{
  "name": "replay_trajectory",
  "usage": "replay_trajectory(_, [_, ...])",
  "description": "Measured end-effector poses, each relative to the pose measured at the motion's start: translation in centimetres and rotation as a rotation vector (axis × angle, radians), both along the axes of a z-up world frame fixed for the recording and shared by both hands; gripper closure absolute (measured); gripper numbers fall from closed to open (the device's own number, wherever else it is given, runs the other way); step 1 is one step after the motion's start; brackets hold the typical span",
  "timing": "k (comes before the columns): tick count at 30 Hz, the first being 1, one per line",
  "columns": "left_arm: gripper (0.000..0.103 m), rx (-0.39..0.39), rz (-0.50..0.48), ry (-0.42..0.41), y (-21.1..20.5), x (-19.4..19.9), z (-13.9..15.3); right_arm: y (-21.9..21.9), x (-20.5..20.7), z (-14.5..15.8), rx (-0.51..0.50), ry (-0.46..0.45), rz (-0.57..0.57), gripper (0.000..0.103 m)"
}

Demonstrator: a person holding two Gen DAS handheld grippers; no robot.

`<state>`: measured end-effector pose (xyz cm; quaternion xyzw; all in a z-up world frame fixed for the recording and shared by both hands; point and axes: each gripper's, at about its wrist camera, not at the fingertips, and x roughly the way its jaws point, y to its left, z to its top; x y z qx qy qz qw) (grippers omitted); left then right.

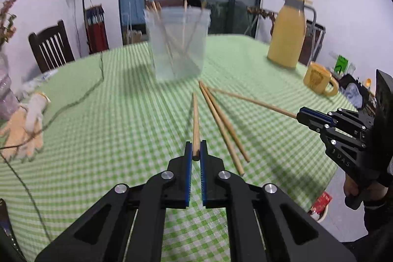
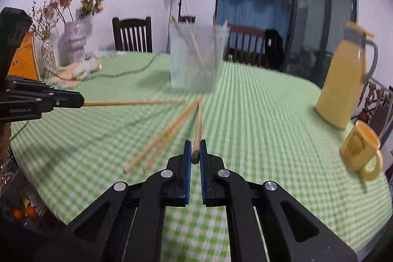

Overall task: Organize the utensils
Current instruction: 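Lift both held chopsticks and carry them over the clear container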

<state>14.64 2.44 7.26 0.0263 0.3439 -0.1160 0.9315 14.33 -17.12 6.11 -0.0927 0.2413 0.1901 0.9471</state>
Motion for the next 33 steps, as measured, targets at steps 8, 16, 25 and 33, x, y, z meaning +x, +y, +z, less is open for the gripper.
replay_trajectory(8, [0.100,-0.026,-0.008,-0.086,2.1,-1.7,4.5,0.9,-1.1,4.4,0.006,-0.098,0.022,0.097])
replay_trajectory(16, [0.100,-0.011,-0.029,-0.167,3.6,-0.6,9.9,0.8,-0.7,9.1,-0.001,-0.163,0.040,0.097])
replay_trajectory(25, [0.100,0.000,-0.051,-0.154,4.1,2.9,12.4,1.4,2.7,11.7,0.015,-0.081,0.080,0.097])
replay_trajectory(33, [0.100,0.002,-0.065,-0.175,4.0,4.3,13.7,2.2,4.6,12.5,-0.018,-0.066,0.096,0.097])
